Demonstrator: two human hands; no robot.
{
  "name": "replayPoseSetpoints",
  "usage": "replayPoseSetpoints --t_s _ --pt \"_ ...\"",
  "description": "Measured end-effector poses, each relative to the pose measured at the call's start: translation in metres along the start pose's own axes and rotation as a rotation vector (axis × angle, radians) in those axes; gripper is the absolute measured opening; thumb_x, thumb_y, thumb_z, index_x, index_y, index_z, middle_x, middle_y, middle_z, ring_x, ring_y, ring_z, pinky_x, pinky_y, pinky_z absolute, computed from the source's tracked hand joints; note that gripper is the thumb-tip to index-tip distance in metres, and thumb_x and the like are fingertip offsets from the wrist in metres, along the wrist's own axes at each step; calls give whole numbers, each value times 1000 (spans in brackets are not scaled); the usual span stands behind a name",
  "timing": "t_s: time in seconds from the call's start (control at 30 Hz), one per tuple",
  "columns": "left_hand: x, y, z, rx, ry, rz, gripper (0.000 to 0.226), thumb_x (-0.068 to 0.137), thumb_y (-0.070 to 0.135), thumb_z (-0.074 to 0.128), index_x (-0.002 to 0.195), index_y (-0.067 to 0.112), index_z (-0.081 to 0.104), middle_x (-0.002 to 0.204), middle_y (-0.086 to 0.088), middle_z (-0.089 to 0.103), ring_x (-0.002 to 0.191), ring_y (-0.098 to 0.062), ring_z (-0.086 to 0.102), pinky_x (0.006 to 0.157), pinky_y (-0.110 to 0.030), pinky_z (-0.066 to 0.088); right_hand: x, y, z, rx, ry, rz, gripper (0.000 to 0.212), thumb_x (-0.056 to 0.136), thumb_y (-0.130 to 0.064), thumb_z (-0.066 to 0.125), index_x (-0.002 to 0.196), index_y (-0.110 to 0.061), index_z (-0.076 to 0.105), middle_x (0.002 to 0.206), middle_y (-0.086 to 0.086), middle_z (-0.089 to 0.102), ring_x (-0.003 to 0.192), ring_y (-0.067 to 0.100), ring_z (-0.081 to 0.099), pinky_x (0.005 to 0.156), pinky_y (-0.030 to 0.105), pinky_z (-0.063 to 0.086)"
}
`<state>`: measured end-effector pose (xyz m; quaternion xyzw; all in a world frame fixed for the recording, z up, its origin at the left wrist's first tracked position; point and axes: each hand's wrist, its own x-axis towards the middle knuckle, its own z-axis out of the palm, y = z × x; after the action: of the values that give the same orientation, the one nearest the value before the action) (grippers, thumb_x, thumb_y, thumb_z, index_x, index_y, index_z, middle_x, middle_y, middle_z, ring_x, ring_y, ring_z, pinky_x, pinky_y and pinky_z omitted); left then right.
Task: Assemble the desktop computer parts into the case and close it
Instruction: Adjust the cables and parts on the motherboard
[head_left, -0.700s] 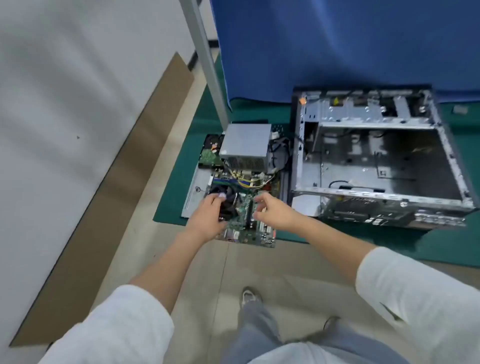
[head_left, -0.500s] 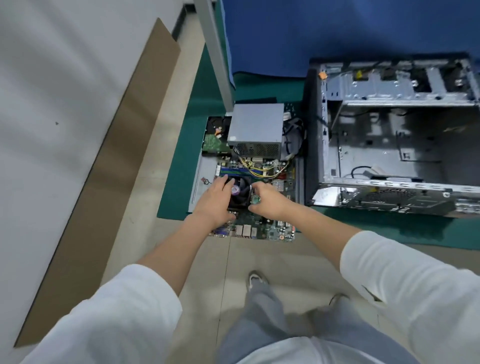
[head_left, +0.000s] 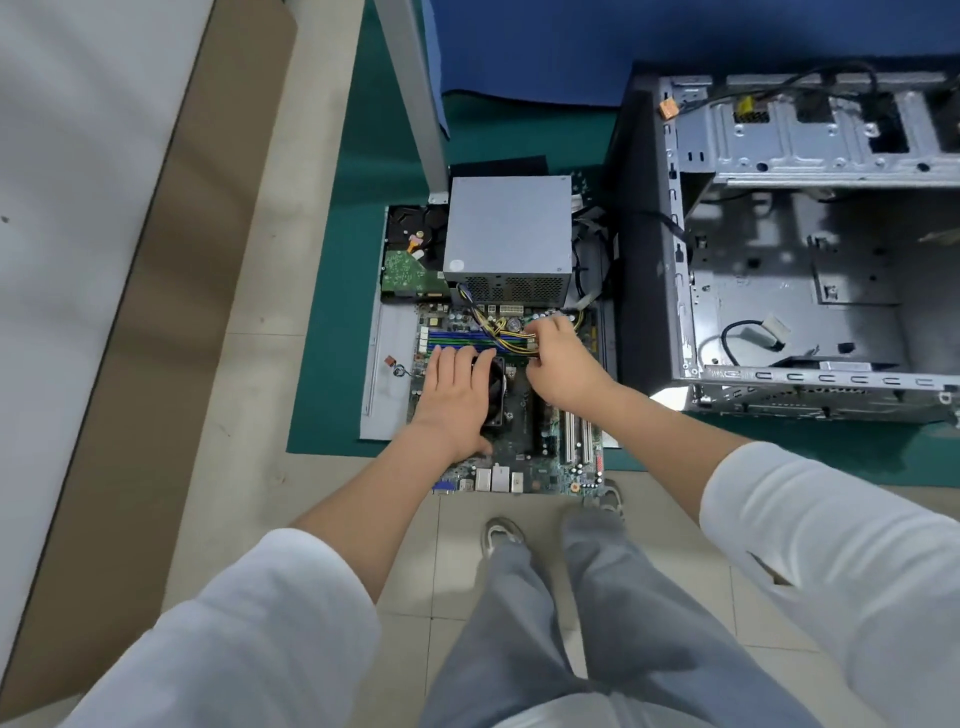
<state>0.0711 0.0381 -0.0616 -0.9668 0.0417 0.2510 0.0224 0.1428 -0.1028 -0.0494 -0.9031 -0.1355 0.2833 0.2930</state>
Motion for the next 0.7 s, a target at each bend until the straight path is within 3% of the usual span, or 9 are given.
replayPoseSetpoints --t_s 0.17,0.33,0.47,0.6,0.7 --pt "2 1 4 -19 24 -5 112 75 48 74 147 5 -1 144 -16 14 137 -37 10 116 -48 -8 13 6 -5 -337 -182 -54 61 92 -9 54 146 -7 24 144 16 28 133 33 29 102 45 39" --pt "3 3 2 -11 9 -29 110 76 45 74 146 7 -2 145 -16 12 137 -37 9 117 -48 -8 17 8 -3 -485 -79 -34 63 88 -1 56 142 -7 25 137 17 35 125 33 38 87 42 44" --pt "2 6 1 40 -14 -49 109 77 45 72 146 6 -3 146 -16 11 138 -38 9 117 -49 -6 22 8 -13 -572 -80 -77 47 85 7 52 129 -6 41 124 17 40 112 34 46 68 39 40" --pt "5 4 -8 98 8 -5 108 72 44 74 147 9 5 140 -14 25 131 -33 24 116 -44 9 24 8 -25 -663 -46 -157 34 90 -2 52 123 -8 49 120 15 39 100 33 51 61 37 39" --pt "11 2 -16 135 14 90 105 69 42 76 146 9 13 135 -9 34 129 -28 32 115 -39 17 25 10 -32 -731 -19 -207 35 90 -3 51 124 -11 48 112 11 55 86 30 59 55 33 36"
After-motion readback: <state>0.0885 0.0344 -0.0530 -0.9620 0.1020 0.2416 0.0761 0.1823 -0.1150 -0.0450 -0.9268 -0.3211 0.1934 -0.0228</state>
